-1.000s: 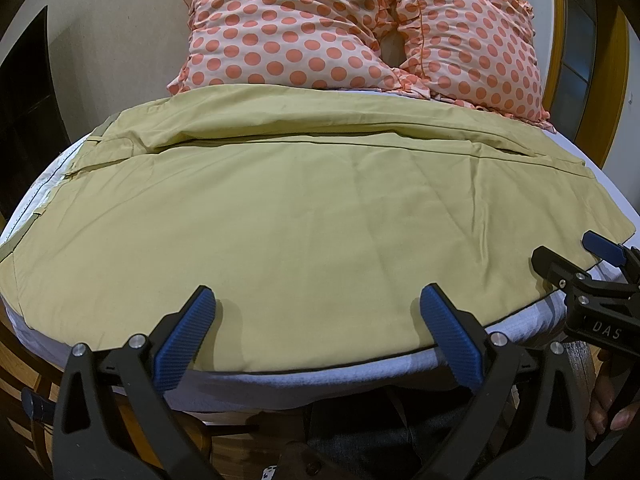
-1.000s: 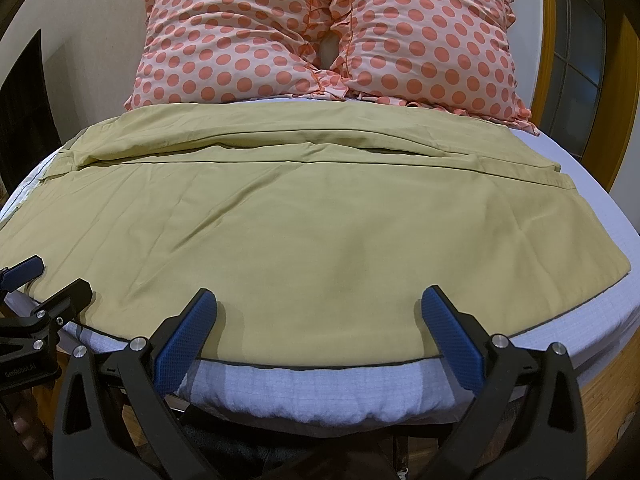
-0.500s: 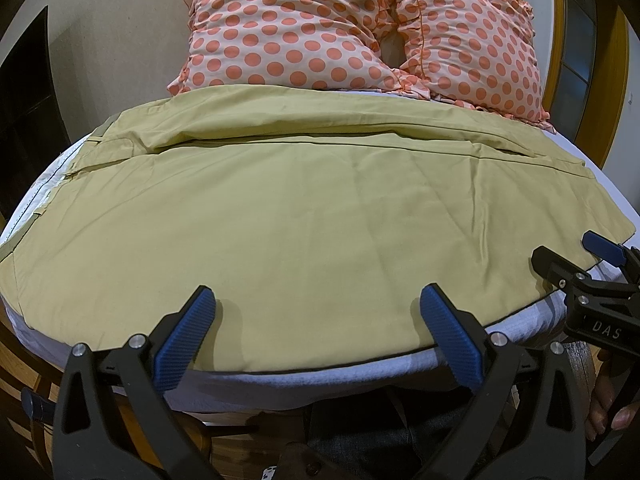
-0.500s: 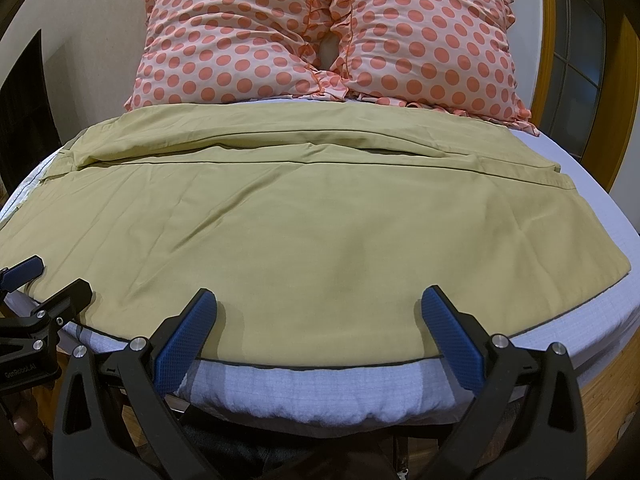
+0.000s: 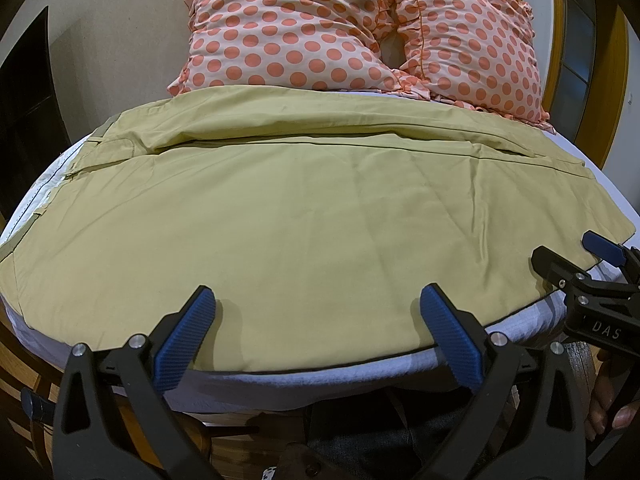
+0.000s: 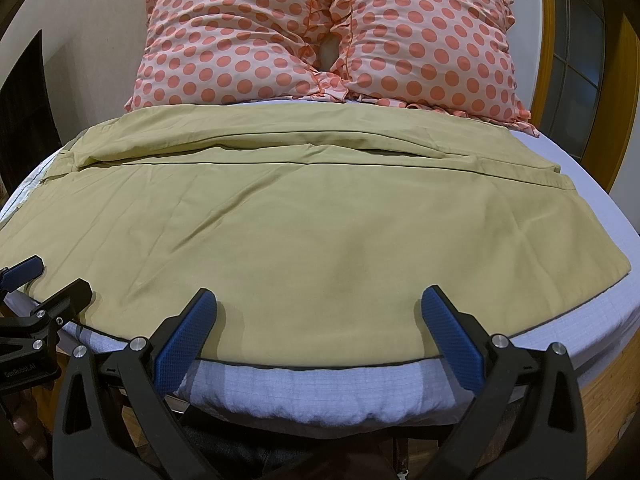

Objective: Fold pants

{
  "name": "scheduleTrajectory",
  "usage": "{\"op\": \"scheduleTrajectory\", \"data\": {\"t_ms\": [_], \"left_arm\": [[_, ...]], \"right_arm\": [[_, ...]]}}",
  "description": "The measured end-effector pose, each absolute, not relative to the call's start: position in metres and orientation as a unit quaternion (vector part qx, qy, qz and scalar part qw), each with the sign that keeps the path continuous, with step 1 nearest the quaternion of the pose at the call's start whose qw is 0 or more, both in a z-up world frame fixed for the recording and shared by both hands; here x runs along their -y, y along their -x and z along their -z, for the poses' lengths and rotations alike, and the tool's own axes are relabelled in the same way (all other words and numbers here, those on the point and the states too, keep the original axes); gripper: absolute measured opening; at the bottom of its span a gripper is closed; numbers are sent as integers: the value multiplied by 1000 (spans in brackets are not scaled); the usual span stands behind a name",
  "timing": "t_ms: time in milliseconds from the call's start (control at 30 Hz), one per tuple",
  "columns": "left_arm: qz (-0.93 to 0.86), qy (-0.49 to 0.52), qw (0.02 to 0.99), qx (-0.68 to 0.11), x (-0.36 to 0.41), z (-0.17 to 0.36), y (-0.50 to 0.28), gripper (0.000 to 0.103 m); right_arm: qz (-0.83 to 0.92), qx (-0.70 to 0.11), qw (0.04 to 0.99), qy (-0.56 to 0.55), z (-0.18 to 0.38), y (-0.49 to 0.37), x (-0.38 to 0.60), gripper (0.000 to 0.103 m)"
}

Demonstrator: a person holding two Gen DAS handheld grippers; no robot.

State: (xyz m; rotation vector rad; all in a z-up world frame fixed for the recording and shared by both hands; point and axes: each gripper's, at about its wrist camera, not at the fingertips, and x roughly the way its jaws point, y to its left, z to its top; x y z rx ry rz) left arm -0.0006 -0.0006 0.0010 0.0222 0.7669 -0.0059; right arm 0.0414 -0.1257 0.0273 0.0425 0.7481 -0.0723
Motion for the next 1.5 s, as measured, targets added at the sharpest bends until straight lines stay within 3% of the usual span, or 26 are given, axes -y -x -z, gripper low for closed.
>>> {"op": "scheduleTrajectory", "data": {"t_ms": [533,633,767,967,1000,1233,1333,1400,1467,1500], "left_arm": [[13,-12,926,-377,-2,-17,0,101],[19,-10,931,-366,-11,-29,-4,101],[14,-3,942,-334,-21,-44,-10,101],[32,19,950,-310,-30,-56,-27,101],[34,21,950,-310,-30,-56,-30,101],[26,2,951,-309,-35,-50,-41,101],[26,6,948,-317,-37,-44,-50,101],[26,11,947,-319,-39,-42,-53,101],[25,19,947,-319,-42,-40,-55,101],[25,23,947,-318,-43,-40,-55,101]], "right_arm": [[21,-381,924,-15,-30,-53,132,102],[75,-333,939,-41,-73,-75,175,102],[131,-326,927,-133,-110,-139,244,101],[255,-391,847,-252,-92,-279,343,62],[281,-404,825,-277,-81,-303,362,59],[372,-416,767,-316,-41,-374,412,57],[406,-432,766,-247,-30,-390,411,56],[400,-427,785,-205,-25,-389,404,46],[381,-410,804,-199,-20,-376,405,26],[372,-402,812,-202,-18,-369,408,20]]}}
